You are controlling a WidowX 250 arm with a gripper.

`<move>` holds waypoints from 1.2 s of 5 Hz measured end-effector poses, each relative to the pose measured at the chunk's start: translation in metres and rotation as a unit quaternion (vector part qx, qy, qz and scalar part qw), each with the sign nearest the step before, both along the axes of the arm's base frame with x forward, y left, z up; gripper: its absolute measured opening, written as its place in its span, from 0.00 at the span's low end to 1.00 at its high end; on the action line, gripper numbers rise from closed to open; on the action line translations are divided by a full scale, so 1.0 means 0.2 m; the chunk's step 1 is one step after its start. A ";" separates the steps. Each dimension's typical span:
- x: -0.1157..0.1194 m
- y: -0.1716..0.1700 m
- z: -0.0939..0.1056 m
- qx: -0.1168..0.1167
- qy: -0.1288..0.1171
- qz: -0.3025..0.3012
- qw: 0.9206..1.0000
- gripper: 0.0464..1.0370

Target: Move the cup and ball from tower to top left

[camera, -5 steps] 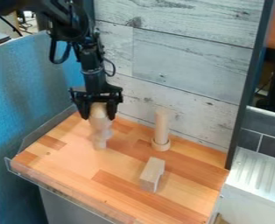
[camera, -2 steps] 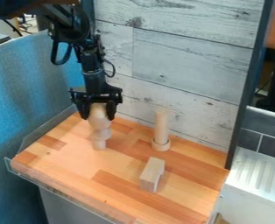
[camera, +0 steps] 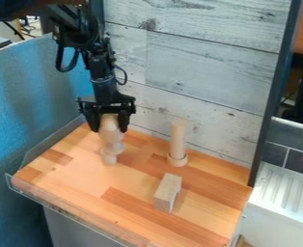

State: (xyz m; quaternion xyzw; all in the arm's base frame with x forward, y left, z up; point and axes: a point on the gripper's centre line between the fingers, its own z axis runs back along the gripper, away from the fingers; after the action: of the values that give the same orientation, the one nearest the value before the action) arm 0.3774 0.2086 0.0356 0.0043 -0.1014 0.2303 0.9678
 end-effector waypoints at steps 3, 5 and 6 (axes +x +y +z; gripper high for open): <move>-0.02 0.04 0.00 -0.003 -0.003 0.006 1.000 0.84; -0.03 0.06 -0.01 -0.003 -0.006 0.013 1.000 0.84; -0.03 0.05 -0.01 -0.006 -0.008 0.013 1.000 0.84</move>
State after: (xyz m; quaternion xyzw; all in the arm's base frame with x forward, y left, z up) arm 0.3712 0.2191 0.0332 -0.0015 -0.1074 0.2435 0.9639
